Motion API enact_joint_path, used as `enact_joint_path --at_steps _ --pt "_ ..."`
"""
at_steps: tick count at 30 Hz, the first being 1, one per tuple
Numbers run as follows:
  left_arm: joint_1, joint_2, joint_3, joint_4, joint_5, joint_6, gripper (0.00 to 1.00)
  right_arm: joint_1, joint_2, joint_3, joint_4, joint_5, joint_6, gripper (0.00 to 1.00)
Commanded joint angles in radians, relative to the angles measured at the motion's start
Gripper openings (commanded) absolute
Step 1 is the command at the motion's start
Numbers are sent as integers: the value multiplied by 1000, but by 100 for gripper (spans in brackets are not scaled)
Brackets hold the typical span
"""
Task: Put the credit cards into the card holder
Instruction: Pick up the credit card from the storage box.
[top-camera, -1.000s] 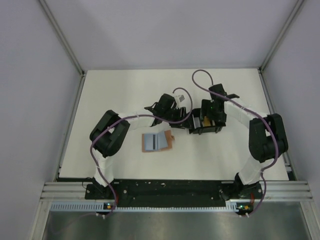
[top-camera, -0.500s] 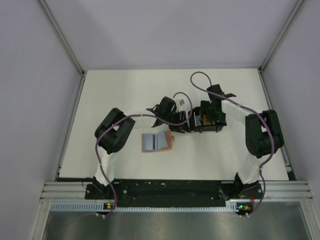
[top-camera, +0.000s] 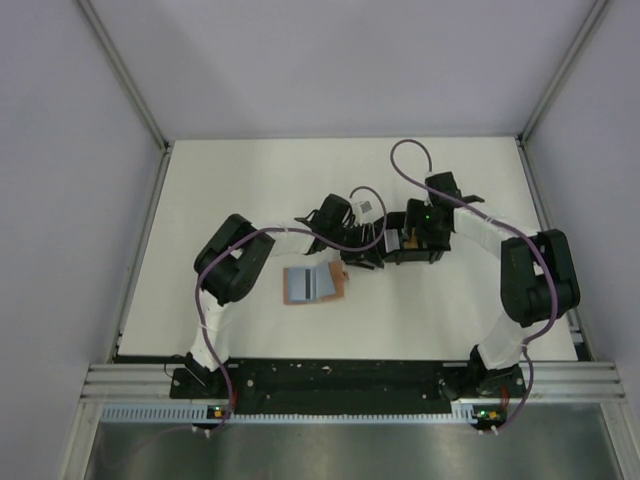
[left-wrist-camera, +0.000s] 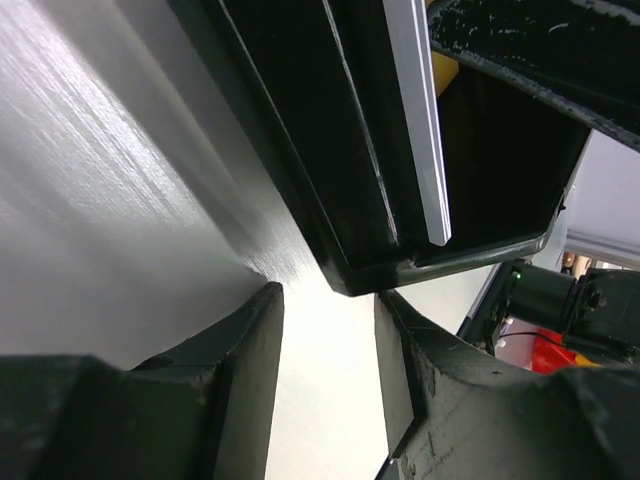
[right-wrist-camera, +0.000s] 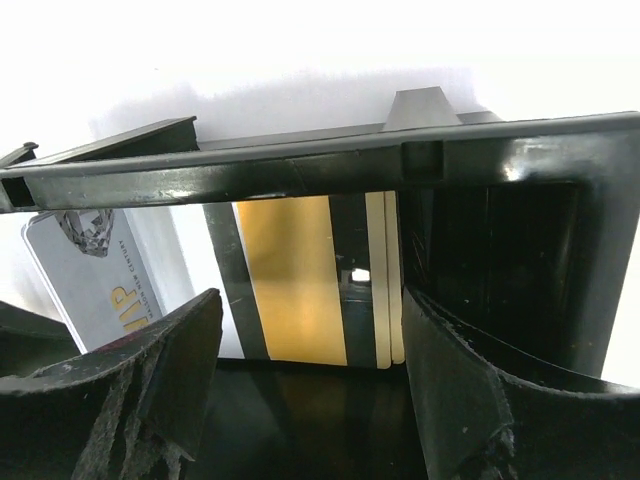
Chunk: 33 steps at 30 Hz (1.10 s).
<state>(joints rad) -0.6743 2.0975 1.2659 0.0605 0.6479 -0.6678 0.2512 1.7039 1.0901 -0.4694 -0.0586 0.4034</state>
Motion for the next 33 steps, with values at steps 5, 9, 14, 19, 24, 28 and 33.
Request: enact_joint_path --at_steps 5,9,14,19,24,28,33 --pt "-11 9 27 64 -7 -1 45 16 -78 -35 84 -244 91 66" --pt "-11 7 29 64 -7 0 45 17 -96 -44 89 -250 92 62" --pt "-13 4 27 64 -7 1 44 17 -93 -50 95 -262 97 59" --pt "-11 4 27 65 -8 0 44 17 -90 -44 106 -297 98 49" --pt "-11 1 30 68 -11 0 44 16 -86 -38 112 -337 100 48" --pt "-11 -8 30 68 -19 -1 44 23 -73 -38 107 -305 101 49" --pt "-11 -40 0 65 -42 8 43 28 -85 -30 103 -273 92 54"
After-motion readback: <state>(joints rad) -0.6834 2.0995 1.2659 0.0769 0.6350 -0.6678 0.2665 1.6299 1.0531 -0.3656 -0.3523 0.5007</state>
